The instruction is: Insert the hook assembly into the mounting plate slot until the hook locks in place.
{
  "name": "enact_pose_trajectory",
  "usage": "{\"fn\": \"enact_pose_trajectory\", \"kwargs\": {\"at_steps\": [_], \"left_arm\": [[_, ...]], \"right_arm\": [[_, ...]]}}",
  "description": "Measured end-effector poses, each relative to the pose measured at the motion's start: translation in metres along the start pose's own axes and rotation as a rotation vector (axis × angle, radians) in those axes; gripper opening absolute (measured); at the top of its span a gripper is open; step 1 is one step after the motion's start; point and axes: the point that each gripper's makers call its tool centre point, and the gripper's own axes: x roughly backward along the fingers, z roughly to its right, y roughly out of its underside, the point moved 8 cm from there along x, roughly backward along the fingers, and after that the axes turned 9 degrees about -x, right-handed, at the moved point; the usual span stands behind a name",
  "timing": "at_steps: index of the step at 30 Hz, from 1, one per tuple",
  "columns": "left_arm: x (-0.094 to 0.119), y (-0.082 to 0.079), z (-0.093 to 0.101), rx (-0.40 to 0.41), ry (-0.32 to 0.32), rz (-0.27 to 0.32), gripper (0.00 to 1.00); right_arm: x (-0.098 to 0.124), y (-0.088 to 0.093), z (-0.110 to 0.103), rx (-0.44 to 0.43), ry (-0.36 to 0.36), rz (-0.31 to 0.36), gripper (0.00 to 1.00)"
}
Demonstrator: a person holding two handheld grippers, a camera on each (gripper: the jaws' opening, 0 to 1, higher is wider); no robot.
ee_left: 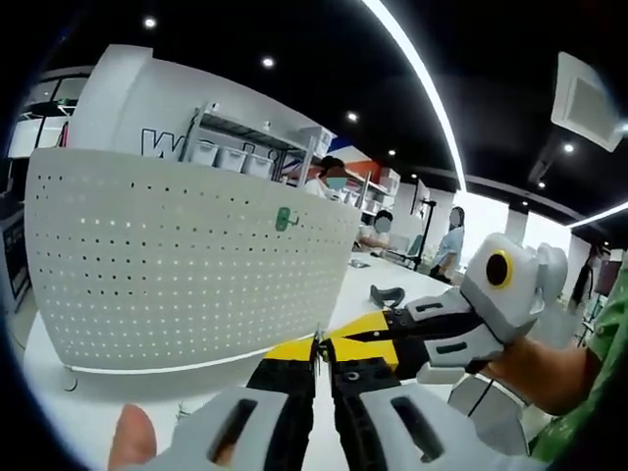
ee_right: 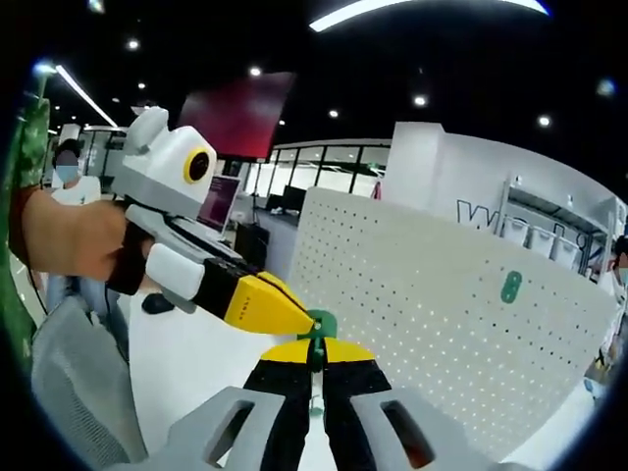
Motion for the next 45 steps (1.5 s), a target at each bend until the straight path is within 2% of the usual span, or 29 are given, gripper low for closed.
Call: {"fn": "enact_pose_trajectory", "kwargs": {"at_steps": [26,37,41,45], "left_arm": [[0.009,-0.005,0.007,-0.075,0.051,0.02,0.31],[0.011,-0.004,0.012,-0.128,0.066,0.019,0.53],[0.013,-0.001,0.01,-0.157,0.021,0.001,0.65],[0.014,0.003,0.009,-0.148,0.0,-0.005,0.77]], "right_arm": [[0.007,0.001,0.009,-0.028,0.034,0.001,0.01],[0.007,0.002,0.011,-0.032,0.042,-0.002,0.01],[0.007,0.002,0.013,-0.036,0.05,-0.004,0.01],[0.007,0.002,0.013,-0.036,0.055,-0.005,0.01]]}}
